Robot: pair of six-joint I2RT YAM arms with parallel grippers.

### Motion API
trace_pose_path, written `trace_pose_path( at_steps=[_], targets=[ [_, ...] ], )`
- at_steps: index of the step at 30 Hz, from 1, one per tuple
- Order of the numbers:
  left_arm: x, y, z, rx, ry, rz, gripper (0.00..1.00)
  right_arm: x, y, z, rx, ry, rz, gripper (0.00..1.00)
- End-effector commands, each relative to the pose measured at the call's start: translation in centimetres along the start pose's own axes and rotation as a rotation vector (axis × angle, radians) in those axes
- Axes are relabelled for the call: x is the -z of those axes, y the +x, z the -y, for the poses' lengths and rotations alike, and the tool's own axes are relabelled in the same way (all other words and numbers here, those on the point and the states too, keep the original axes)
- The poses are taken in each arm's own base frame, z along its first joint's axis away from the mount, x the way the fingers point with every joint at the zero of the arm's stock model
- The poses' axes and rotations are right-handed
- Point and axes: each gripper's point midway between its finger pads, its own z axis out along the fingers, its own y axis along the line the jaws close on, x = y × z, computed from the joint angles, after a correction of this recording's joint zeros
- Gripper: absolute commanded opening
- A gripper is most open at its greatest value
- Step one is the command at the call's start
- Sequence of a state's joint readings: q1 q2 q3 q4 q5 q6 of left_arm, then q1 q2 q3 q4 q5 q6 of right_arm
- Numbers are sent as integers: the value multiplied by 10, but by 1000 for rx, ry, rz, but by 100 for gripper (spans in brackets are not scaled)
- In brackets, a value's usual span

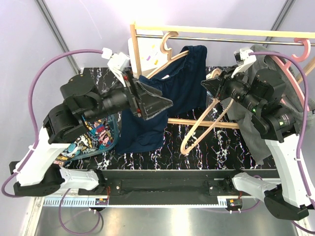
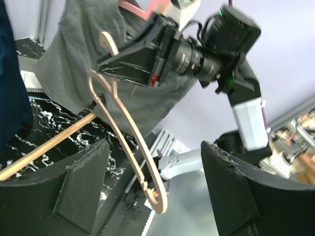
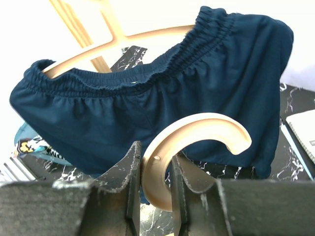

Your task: Remove the shorts from the hanger

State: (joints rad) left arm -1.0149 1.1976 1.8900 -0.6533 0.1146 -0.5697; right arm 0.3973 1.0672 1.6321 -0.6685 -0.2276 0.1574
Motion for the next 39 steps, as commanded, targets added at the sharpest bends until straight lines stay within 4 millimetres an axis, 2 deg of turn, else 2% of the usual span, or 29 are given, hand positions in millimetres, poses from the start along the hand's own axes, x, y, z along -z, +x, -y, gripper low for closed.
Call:
trace_pose_path(
  at_steps=[1,4,6,8,9,10,11,13,17,20,21,22,23,24,25,28,29,31,32,34,35,36,37,38,39],
  targets=[
    [-13,9,14,-119,58,-39,79,13,-31,-18,71,-80,106,0],
    [-33,41,14,-113,56,-131,79,17,-38,-25,31,-102,121,0],
    [-44,56,15,-120,46,-163,80,20,-42,-30,-3,-115,130,0],
    [-66,74,13,-145,48,-214,84,22,-45,-35,-36,-136,130,0],
    [-68,84,15,-154,73,-257,85,24,-48,-37,-39,-144,136,0],
    [-82,98,8,-158,55,-306,85,22,-48,-38,-56,-145,132,0],
    [-82,92,14,-152,62,-302,84,23,-50,-40,-57,-157,133,0],
    [-87,102,5,-144,25,-346,83,22,-51,-42,-70,-165,130,0],
    [-88,109,-9,-124,-49,-348,78,24,-53,-44,-103,-163,128,0],
    [-87,120,-10,-112,-35,-385,45,25,-54,-41,-157,-135,126,0],
    [-87,122,-10,-106,-33,-393,26,26,-54,-41,-192,-125,122,0],
    [-87,123,-12,-102,-41,-394,18,25,-54,-35,-217,-90,125,12],
    [-88,124,-18,-103,-73,-387,5,25,-54,-32,-244,-66,121,19],
    [-88,123,-22,-104,-92,-380,0,26,-51,-29,-306,-36,98,28],
    [-85,119,-24,-111,-109,-364,0,27,-50,-22,-343,14,97,39],
    [-81,100,-43,-156,-222,-282,0,33,-30,-10,-517,138,27,59],
    [-80,95,-49,-166,-251,-260,0,36,-16,-7,-561,172,-21,62],
    [-75,82,-62,-197,-330,-205,0,42,-7,-12,-658,177,-50,67],
    [-74,78,-65,-209,-352,-190,0,42,4,-12,-692,190,-83,67],
    [-69,68,-75,-229,-410,-147,0,48,11,-16,-781,187,-88,68],
    [-71,64,-74,-227,-413,-120,0,41,22,-15,-832,191,-102,71],
    [-67,56,-73,-223,-410,-85,0,45,24,-22,-850,151,-102,73],
    [-69,60,-78,-226,-420,-82,0,43,27,-25,-869,128,-106,74],
    [-73,53,-72,-215,-396,-39,0,34,30,-27,-885,98,-103,78],
    [-73,51,-70,-212,-383,-25,0,35,27,-35,-914,51,-108,79]
  ],
)
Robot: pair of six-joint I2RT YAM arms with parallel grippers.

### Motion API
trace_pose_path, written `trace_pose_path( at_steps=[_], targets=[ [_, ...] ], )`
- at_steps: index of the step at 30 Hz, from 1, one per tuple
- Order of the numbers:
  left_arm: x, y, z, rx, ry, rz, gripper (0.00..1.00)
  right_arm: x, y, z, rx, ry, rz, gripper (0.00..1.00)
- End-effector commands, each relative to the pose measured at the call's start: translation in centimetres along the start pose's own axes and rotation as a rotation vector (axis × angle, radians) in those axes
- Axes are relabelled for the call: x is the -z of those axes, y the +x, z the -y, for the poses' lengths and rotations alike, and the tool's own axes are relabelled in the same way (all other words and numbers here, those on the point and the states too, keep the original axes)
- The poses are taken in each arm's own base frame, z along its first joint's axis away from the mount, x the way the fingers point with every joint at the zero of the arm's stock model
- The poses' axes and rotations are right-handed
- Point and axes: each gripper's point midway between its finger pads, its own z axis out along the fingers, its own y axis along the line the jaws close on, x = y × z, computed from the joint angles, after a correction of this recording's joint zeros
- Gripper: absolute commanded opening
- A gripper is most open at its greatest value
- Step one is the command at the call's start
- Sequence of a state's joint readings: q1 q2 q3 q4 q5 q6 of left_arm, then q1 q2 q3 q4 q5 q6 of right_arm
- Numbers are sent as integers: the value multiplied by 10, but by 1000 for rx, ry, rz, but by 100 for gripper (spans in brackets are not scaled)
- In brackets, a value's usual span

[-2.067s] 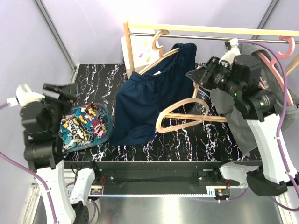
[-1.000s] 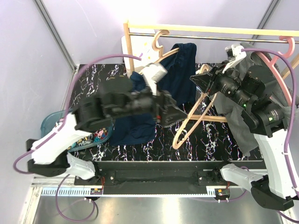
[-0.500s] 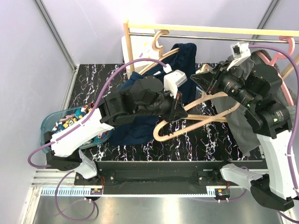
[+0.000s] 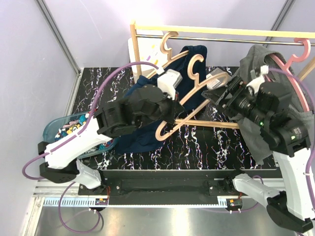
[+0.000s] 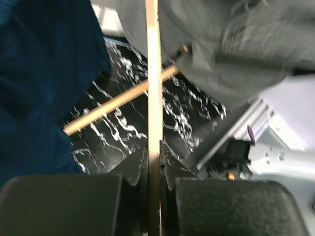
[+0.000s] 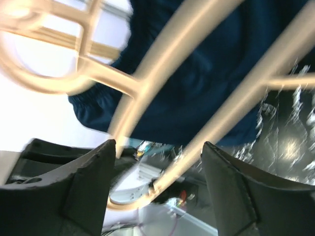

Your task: Remove the shorts from the hanger

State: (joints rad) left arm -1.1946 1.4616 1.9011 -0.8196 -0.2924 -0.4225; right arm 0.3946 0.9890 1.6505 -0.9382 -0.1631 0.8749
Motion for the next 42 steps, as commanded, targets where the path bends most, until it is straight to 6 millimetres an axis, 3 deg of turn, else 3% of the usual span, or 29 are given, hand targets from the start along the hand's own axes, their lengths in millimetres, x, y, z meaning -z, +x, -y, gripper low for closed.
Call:
trace_pose_path(
  at_steps=[1,8,14,24,26,27,29,30,32,33,36,38,42],
  targets=[
    [17,-53,-3,55,-13,234,0,-5,12,-19,-164,-120,-55,80],
    [3,-66,5,32,-18,254,0,-5,4,-43,-132,-212,-50,91],
    [-8,-70,10,29,-18,259,0,-13,0,-54,-132,-260,-40,89],
    [-21,-70,11,28,-29,260,0,-46,10,-51,-131,-233,-95,54],
    [-20,-69,10,33,-33,261,0,-47,11,-50,-130,-226,-91,42],
    [-21,-65,9,32,-40,252,0,-47,10,-49,-133,-220,-83,28],
    [-18,-63,10,38,-24,248,0,-49,11,-43,-140,-201,-78,11],
    [-19,-59,11,34,-16,236,4,-50,11,-40,-142,-190,-74,0],
    [-7,-60,17,35,37,232,23,-52,14,-34,-135,-177,-78,0],
    [-6,-53,17,27,49,214,44,-54,15,-31,-125,-166,-76,0],
    [17,-49,21,33,125,211,62,-54,14,-29,-66,-167,-69,0],
    [44,-56,27,34,206,242,63,-54,12,-31,25,-190,-56,0],
    [70,-48,22,28,243,243,63,-56,5,-25,171,-188,-6,0]
  ],
)
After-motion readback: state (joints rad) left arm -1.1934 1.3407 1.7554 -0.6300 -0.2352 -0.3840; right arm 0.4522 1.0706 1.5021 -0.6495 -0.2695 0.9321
